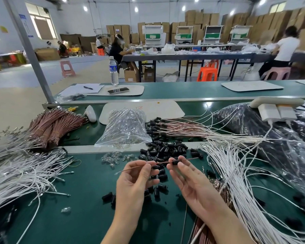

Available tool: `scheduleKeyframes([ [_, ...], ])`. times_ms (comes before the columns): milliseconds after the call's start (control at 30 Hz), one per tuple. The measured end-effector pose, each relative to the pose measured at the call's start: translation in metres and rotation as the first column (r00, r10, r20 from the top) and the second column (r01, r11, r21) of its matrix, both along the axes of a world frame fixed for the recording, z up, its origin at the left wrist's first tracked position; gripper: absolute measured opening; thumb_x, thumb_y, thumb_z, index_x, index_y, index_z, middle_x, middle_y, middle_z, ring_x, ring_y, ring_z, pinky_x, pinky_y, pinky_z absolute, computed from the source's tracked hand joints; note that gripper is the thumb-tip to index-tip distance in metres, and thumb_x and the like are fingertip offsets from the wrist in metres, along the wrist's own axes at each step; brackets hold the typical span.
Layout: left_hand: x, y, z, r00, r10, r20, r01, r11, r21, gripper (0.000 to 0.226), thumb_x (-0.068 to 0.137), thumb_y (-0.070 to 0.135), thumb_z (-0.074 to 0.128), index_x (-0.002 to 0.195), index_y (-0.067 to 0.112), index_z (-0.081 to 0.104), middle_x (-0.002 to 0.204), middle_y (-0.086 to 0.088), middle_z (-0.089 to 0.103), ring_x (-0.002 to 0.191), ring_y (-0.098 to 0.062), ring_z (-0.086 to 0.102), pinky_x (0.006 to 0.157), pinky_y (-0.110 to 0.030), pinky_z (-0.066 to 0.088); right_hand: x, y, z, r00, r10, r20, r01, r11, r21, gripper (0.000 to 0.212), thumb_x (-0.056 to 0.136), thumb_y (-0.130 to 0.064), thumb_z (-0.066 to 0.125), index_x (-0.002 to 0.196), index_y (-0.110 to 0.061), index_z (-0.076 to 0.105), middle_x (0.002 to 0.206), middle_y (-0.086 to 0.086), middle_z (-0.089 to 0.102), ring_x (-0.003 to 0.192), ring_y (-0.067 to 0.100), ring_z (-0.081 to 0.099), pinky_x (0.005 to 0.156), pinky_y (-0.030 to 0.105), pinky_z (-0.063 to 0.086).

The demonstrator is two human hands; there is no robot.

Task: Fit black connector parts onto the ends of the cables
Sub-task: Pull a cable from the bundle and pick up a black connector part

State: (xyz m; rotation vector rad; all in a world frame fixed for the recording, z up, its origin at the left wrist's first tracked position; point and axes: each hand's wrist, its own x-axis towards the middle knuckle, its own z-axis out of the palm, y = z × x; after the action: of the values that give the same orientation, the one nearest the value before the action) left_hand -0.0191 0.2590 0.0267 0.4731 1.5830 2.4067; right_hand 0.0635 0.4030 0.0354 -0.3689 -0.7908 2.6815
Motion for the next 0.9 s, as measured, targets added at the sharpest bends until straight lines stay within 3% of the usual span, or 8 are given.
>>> scheduleKeyframes([
  [167,0.009,0.003,0.0,0.997,-0.081,-0.016,0.079,0.995,-0.068,0.029,0.082,0.03,0.073,0.099,0.007,0.067,0.087,-0.013,0.076,0.073,-0.021,0.072,0.061,-0.028,0.059,-0.006,-0.009,-0.002,0.999,-0.013,0.049,0.008,0.993,0.115,0.037,0.08,-0.003,0.069,0.117,-0.003,0.066,0.116,0.023,0.072,0.095,0.029,0.075,0.074,0.029,0.062],
  [300,0.001,-0.002,0.001,1.0,-0.002,0.03,0.003,0.999,-0.037,0.009,0.082,0.03,0.073,0.088,0.022,0.074,0.086,-0.01,0.073,0.072,-0.019,0.07,0.063,-0.029,0.059,-0.003,0.003,0.0,0.992,-0.126,0.002,0.126,0.99,0.066,0.024,0.082,-0.001,0.065,0.103,-0.006,0.075,0.115,0.023,0.072,0.092,0.027,0.076,0.07,0.027,0.062],
  [400,0.0,-0.003,0.002,0.997,-0.013,0.071,0.015,1.0,-0.02,0.01,0.08,0.031,0.073,0.087,0.024,0.077,0.089,-0.009,0.075,0.076,-0.019,0.072,0.065,-0.027,0.06,-0.001,0.007,0.001,0.987,-0.158,-0.017,0.159,0.987,0.039,0.021,0.083,-0.002,0.065,0.093,-0.01,0.081,0.114,0.021,0.073,0.093,0.026,0.076,0.071,0.027,0.062],
  [567,0.01,0.003,0.001,0.993,-0.112,0.032,0.114,0.99,-0.084,0.011,0.08,0.028,0.073,0.089,0.022,0.076,0.087,-0.011,0.075,0.077,-0.02,0.073,0.064,-0.027,0.06,-0.006,-0.008,-0.001,0.995,-0.098,0.015,0.096,0.99,0.099,0.028,0.081,-0.003,0.066,0.108,-0.005,0.072,0.113,0.022,0.073,0.091,0.027,0.076,0.07,0.027,0.062],
  [700,0.014,0.003,0.0,0.993,-0.113,-0.044,0.105,0.982,-0.154,0.02,0.084,0.029,0.071,0.101,0.018,0.072,0.088,-0.011,0.073,0.075,-0.022,0.069,0.061,-0.03,0.059,0.0,0.002,0.003,0.958,-0.276,-0.072,0.282,0.956,0.079,0.029,0.086,-0.001,0.063,0.114,-0.002,0.069,0.11,0.021,0.073,0.098,0.027,0.073,0.08,0.028,0.061],
  [800,0.017,0.006,0.001,0.983,-0.143,-0.111,0.112,0.962,-0.247,0.007,0.091,0.029,0.066,0.095,0.031,0.072,0.086,-0.006,0.072,0.072,-0.018,0.068,0.059,-0.027,0.056,0.018,0.03,0.009,0.896,-0.422,-0.138,0.424,0.905,-0.013,0.027,0.089,-0.005,0.063,0.116,-0.004,0.068,0.107,0.014,0.073,0.098,0.022,0.071,0.084,0.025,0.059],
  [900,0.018,0.029,0.0,0.926,-0.278,-0.255,0.108,0.843,-0.527,0.013,0.101,0.031,0.059,0.093,0.039,0.067,0.084,0.01,0.07,0.071,-0.007,0.064,0.062,-0.023,0.054,0.026,0.05,0.009,0.835,-0.535,-0.127,0.52,0.843,-0.134,0.021,0.092,-0.008,0.062,0.111,-0.011,0.069,0.103,0.006,0.072,0.091,0.014,0.071,0.081,0.021,0.058],
])
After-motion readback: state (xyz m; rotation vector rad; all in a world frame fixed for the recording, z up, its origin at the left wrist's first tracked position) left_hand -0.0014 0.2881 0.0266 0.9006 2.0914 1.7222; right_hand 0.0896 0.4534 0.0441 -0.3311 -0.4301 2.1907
